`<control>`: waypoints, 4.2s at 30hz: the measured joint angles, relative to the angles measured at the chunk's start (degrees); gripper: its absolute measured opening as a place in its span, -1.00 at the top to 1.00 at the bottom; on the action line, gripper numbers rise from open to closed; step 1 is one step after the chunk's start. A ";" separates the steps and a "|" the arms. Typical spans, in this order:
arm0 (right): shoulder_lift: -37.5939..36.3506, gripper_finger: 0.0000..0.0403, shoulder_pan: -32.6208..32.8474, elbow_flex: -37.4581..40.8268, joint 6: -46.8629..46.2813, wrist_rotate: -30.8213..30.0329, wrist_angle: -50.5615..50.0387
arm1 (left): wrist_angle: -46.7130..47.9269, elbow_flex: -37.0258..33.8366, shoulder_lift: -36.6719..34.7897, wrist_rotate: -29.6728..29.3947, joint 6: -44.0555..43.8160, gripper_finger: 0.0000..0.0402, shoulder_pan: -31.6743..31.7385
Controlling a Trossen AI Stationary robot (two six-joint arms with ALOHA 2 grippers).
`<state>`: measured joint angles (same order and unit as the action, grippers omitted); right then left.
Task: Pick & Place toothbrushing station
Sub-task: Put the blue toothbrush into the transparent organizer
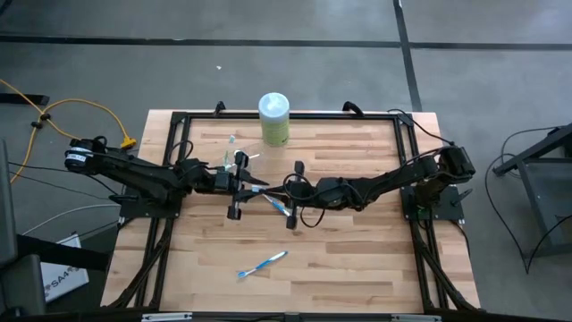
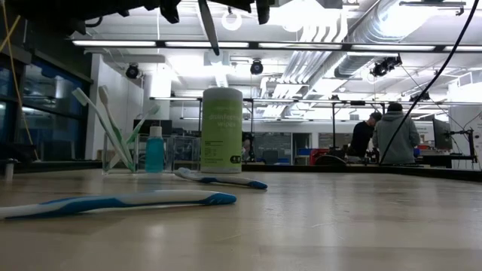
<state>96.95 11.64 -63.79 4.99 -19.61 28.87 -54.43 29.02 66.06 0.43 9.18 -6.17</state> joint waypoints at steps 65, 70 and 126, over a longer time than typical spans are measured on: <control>-0.04 0.00 1.24 -0.02 -8.41 -16.29 -10.07 | 23.33 -0.05 -8.58 -8.28 -3.61 0.96 19.66; -0.04 0.02 1.51 -0.02 -8.37 -16.27 -10.37 | 15.84 -2.39 -4.21 -8.26 -4.92 0.96 22.68; -0.04 0.06 1.55 -0.02 -8.41 -15.83 -10.18 | 7.93 -6.78 9.73 -15.23 -13.52 0.82 26.49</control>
<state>96.90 13.19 -63.81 -3.42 -35.44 18.70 -46.50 22.24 75.79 -14.80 -4.34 20.32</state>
